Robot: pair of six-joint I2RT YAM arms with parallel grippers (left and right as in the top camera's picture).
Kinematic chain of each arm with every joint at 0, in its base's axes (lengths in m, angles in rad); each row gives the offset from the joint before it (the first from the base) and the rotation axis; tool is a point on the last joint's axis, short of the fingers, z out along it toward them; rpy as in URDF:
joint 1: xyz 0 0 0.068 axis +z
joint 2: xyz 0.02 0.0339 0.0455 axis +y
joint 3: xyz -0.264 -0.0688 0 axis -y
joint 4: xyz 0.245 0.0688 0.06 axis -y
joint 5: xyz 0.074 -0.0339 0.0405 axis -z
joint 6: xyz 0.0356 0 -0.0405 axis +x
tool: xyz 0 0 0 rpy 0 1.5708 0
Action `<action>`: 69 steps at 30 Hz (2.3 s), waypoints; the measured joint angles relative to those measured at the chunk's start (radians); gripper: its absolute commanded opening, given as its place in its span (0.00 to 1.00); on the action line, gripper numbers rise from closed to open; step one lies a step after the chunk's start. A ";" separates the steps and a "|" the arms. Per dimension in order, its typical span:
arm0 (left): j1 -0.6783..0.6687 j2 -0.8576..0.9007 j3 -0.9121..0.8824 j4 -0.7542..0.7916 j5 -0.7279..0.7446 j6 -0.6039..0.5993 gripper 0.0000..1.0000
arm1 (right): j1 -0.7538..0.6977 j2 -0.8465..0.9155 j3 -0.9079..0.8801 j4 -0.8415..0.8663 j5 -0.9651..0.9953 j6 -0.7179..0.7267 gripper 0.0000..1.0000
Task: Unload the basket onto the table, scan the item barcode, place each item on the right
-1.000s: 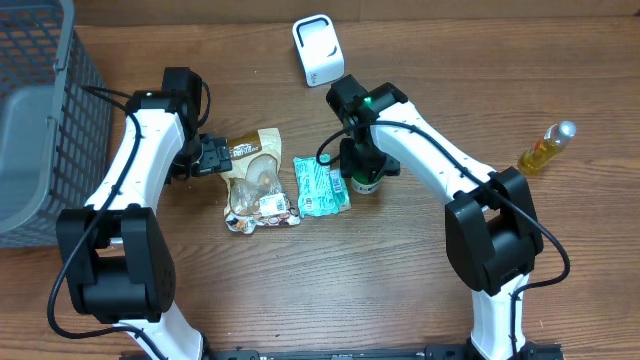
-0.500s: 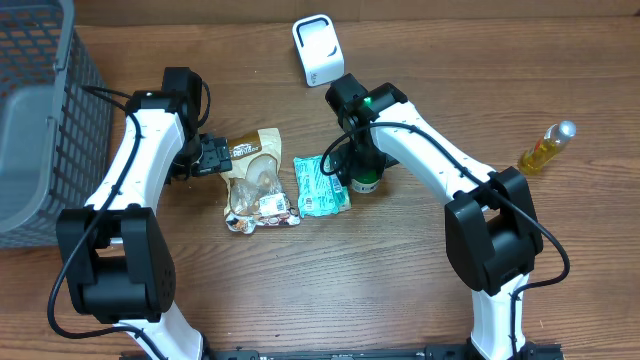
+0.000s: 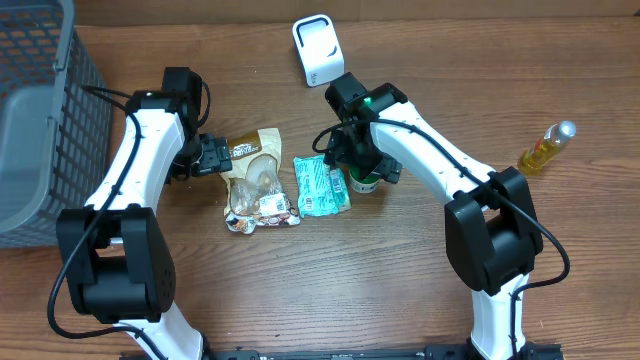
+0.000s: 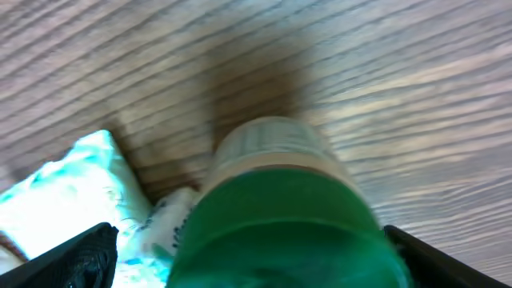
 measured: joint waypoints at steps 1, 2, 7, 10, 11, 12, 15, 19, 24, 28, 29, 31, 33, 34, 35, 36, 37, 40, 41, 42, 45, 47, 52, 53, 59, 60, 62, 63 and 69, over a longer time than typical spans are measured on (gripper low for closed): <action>0.000 0.000 0.000 0.000 0.000 0.000 0.99 | 0.000 0.000 0.000 0.001 -0.006 0.009 1.00; 0.000 0.000 0.000 0.001 0.000 0.000 0.99 | 0.000 0.000 0.000 0.002 -0.008 0.016 1.00; 0.000 0.000 0.000 0.002 0.000 0.000 1.00 | -0.010 0.000 0.000 0.002 -0.018 0.031 1.00; 0.000 0.000 0.000 0.002 0.000 0.000 1.00 | -0.028 0.000 0.000 0.006 -0.023 0.035 0.94; 0.000 0.000 0.000 0.002 0.000 0.000 0.99 | -0.032 0.000 0.000 0.007 -0.023 0.039 0.91; 0.000 0.000 0.000 0.002 0.000 0.000 0.99 | -0.038 0.000 0.000 0.009 -0.023 0.042 0.87; 0.000 0.000 0.000 0.002 0.000 0.000 0.99 | -0.051 0.000 0.000 0.012 -0.026 0.048 0.75; 0.000 0.000 0.000 0.002 0.000 0.000 1.00 | -0.056 0.000 0.000 0.008 -0.026 0.048 0.66; 0.000 0.000 0.000 0.002 0.000 0.000 1.00 | -0.057 0.000 0.000 0.007 -0.026 0.043 0.63; 0.000 0.000 0.000 0.002 0.000 0.000 1.00 | -0.057 0.000 0.000 0.006 -0.018 0.006 0.61; 0.000 0.000 0.000 0.002 0.000 0.000 0.99 | -0.057 0.000 0.000 0.006 -0.016 -0.007 0.61; 0.000 0.000 0.000 0.002 0.000 0.000 1.00 | -0.056 0.000 0.000 0.008 -0.014 -0.055 0.61; 0.000 0.000 0.000 0.002 0.000 0.000 1.00 | -0.056 0.000 0.000 0.010 -0.008 -0.122 0.61; 0.000 0.000 0.000 0.002 0.000 0.000 1.00 | -0.056 0.000 0.000 0.013 -0.005 -0.160 0.62; 0.000 0.000 0.000 0.002 0.000 0.000 1.00 | -0.056 0.000 0.000 0.015 0.000 -0.206 0.62; 0.000 0.000 0.000 0.002 0.000 0.000 1.00 | -0.056 0.000 0.000 0.020 0.003 -0.249 0.62; 0.000 0.000 0.000 0.002 0.000 0.000 1.00 | -0.057 0.000 0.000 0.026 0.008 -0.283 0.62; 0.000 0.000 0.000 0.002 0.000 0.000 1.00 | -0.057 0.000 0.000 0.039 0.023 -0.383 0.63; 0.000 0.000 0.000 0.002 0.000 0.000 1.00 | -0.057 0.000 0.000 0.042 0.027 -0.404 0.66; 0.000 0.000 0.000 0.002 0.000 0.000 1.00 | -0.058 0.000 0.000 0.047 0.031 -0.425 0.66; 0.000 0.000 0.000 0.002 0.000 0.000 1.00 | -0.061 0.000 0.000 0.058 0.047 -0.459 0.76; 0.000 0.000 0.000 0.002 0.000 0.000 1.00 | -0.067 0.000 0.000 0.064 0.063 -0.480 0.81; 0.000 0.000 0.000 0.002 0.000 0.000 1.00 | -0.078 0.000 0.000 0.029 0.058 -0.485 0.99; 0.000 0.000 0.000 0.002 0.000 0.000 0.99 | -0.079 0.000 0.000 0.013 0.050 -0.471 0.97; 0.000 0.000 0.000 0.002 0.000 0.000 1.00 | -0.079 0.000 -0.001 -0.012 0.022 -0.388 0.84; 0.000 0.000 0.000 0.002 0.000 0.000 1.00 | -0.079 0.000 -0.001 -0.005 0.021 -0.380 0.84; 0.000 0.000 0.000 0.002 0.000 0.000 1.00 | -0.079 0.000 -0.001 0.021 0.022 -0.371 0.79; 0.000 0.000 0.000 0.002 0.000 0.000 1.00 | -0.079 0.000 -0.001 0.031 0.022 -0.369 0.77; 0.000 0.000 0.000 0.002 0.000 0.000 1.00 | -0.079 0.000 -0.001 0.048 0.030 -0.374 0.72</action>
